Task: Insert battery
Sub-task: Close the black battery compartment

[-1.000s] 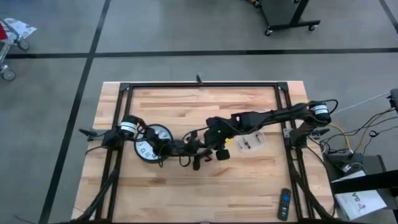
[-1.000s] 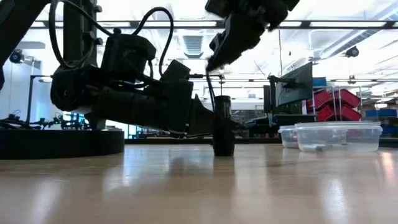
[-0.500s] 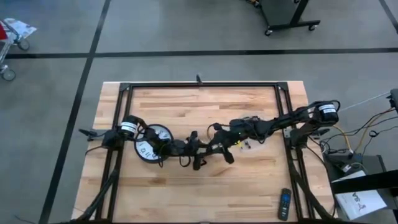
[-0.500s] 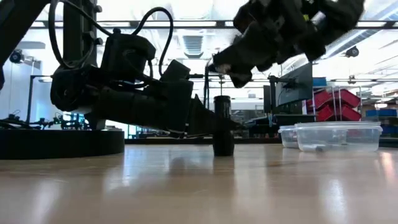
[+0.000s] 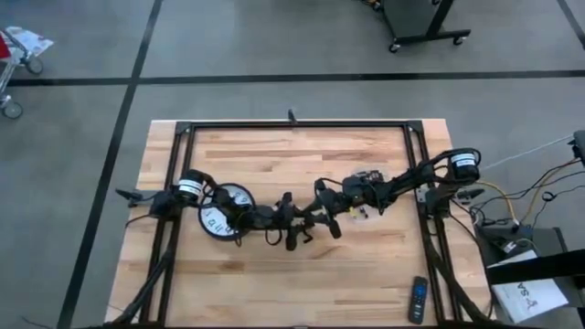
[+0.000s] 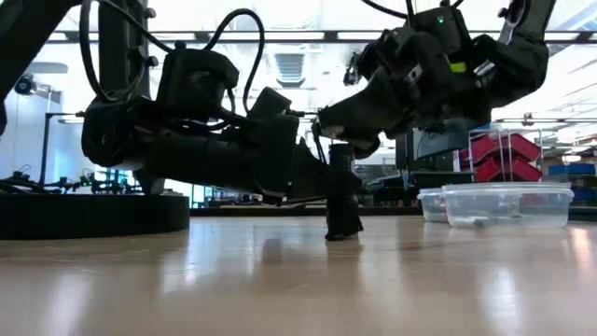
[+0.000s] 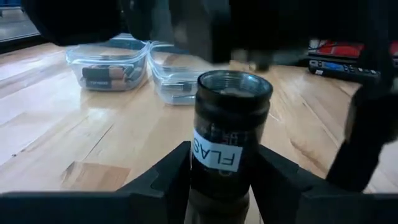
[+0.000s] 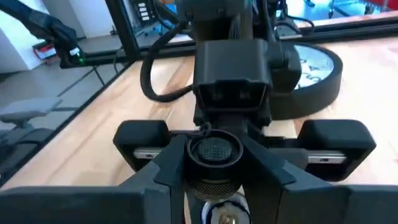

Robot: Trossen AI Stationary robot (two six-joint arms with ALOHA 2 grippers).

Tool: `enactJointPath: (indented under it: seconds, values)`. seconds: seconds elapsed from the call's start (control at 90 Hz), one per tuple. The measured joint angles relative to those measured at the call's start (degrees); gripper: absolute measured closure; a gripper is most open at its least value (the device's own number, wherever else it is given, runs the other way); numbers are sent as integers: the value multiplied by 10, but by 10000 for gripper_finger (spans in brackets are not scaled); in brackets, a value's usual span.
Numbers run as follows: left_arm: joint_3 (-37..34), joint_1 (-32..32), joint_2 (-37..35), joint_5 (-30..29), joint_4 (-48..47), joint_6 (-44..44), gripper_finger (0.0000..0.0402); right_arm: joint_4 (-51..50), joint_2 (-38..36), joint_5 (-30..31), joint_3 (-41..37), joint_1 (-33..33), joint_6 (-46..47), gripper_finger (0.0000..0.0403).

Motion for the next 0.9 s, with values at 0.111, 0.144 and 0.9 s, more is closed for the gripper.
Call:
enactJointPath:
  seconds: [0.111, 0.144, 0.9]
  values:
    - [0, 0, 0, 0, 0, 0, 283, -4, 0, 0, -7, 0, -8, 303]
    - [0, 0, 0, 0, 0, 0, 285, -5, 0, 1, -10, 0, -11, 303]
    - [0, 0, -1, 0, -6, -2, 281, 10, -3, 44, -36, 2, -37, 303]
